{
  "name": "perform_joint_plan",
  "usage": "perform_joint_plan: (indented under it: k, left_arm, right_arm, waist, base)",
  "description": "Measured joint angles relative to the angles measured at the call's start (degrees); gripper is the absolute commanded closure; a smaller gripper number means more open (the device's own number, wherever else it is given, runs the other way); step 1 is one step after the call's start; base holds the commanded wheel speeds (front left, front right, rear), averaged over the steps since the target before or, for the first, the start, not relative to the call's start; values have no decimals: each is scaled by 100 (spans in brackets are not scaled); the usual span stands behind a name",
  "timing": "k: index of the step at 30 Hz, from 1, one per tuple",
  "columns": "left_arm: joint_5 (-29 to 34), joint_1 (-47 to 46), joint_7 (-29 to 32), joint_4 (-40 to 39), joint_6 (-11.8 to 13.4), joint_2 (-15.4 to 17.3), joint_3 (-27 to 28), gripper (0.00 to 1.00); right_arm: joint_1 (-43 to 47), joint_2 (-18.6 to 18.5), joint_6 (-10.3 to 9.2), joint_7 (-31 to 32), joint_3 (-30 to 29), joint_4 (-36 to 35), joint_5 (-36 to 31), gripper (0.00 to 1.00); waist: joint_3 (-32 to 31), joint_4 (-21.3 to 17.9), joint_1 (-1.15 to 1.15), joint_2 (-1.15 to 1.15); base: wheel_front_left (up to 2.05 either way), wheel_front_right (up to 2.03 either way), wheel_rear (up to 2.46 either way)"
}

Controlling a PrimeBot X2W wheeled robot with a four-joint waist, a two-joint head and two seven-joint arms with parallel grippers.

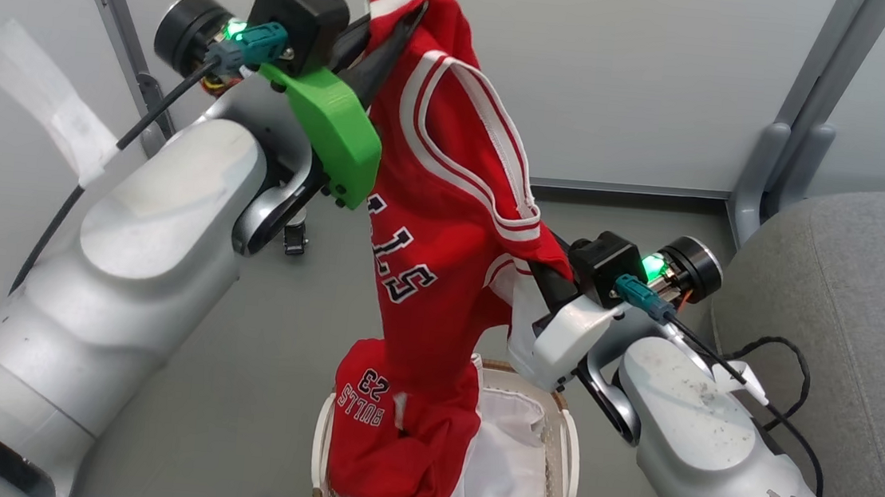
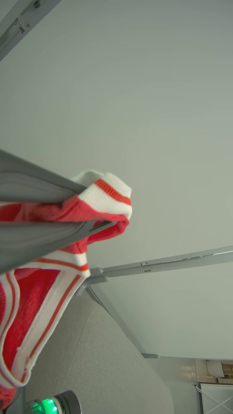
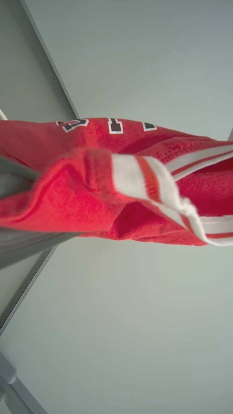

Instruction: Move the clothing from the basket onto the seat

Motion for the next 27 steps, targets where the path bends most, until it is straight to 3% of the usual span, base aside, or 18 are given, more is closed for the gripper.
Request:
perform_joint_plan:
  k: [1, 3, 5, 13, 27]
  left_arm:
    - [-63, 93, 0, 55, 2, 30, 14, 100]
    - [-126, 292, -29, 141, 24, 85, 19, 69]
    - [-167, 487, -100, 222, 52, 104, 23, 0]
    - [-421, 1401, -508, 453, 153, 19, -19, 0]
    - [-331, 2603, -978, 225, 294, -288, -188, 0]
  right_arm:
    - [-26, -2, 0, 0, -43, -20, -4, 100]
    - [-40, -3, 0, 0, -107, -43, -7, 100]
    - [-69, -25, 0, 0, -149, -75, -15, 100]
    - [-296, -378, 0, 0, -247, -186, -29, 100]
    - [-511, -1401, 0, 0, -509, -169, 64, 100]
  waist:
    - [-2, -24, 0, 0]
    - [-6, -72, 0, 0]
    - [-11, -127, 0, 0]
    - [-26, -401, 0, 0]
    - [-12, -1132, 0, 0]
  base:
    - [0, 0, 0]
    - [0, 0, 0]
    - [0, 0, 0]
    - [0, 0, 0]
    - [0, 0, 0]
